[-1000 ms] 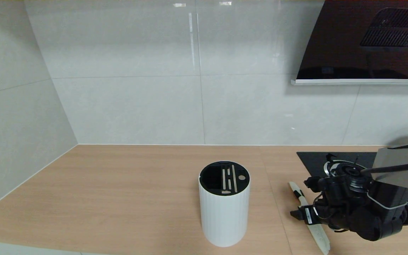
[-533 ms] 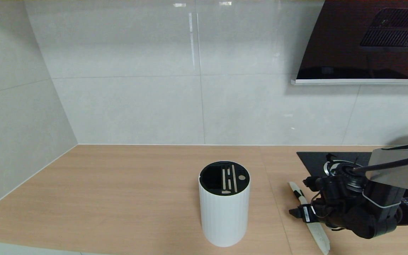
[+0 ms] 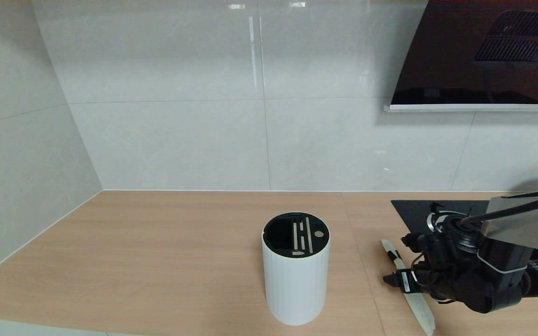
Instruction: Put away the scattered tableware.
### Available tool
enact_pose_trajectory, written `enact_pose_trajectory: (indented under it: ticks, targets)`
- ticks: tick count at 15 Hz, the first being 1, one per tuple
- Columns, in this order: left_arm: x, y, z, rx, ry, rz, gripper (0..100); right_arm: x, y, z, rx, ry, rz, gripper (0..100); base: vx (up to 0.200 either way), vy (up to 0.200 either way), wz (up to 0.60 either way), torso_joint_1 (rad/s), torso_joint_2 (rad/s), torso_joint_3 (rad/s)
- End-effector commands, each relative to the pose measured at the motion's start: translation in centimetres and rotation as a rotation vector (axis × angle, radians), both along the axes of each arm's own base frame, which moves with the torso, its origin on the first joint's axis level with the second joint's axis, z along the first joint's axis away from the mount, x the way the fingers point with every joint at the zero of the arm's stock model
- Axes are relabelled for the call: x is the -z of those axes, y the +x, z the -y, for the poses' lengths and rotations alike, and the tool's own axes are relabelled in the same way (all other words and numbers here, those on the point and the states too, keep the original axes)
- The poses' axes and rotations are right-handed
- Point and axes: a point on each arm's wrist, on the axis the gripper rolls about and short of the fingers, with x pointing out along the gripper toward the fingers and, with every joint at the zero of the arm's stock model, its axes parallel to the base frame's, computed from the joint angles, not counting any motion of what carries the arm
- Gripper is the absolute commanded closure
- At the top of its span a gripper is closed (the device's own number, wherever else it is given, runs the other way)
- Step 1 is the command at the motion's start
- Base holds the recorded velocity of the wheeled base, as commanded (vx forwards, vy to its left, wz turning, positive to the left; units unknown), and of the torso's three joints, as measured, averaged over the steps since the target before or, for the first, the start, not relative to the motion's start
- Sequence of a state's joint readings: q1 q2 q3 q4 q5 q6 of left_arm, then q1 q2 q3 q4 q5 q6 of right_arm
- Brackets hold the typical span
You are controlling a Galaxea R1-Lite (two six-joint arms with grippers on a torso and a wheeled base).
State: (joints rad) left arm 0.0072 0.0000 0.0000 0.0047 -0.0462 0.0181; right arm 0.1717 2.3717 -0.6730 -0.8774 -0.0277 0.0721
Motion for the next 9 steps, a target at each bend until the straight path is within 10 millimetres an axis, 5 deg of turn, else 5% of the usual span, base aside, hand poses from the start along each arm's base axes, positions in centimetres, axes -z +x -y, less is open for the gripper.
enact_pose_trajectory:
  ticks: [1, 9]
  targets:
    - [0.0, 0.0, 0.0, -0.001, 0.0, 0.0, 0, 0.04, 0.0, 0.0, 0.0, 0.0, -0.001, 100, 0.0, 0.0, 0.0, 0.0, 0.0, 0.0]
    - [0.0, 0.0, 0.0, -0.001, -0.001, 0.0, 0, 0.34, -0.11, 0.02, 0.0, -0.006, -0.011, 100, 0.0, 0.0, 0.0, 0.0, 0.0, 0.0]
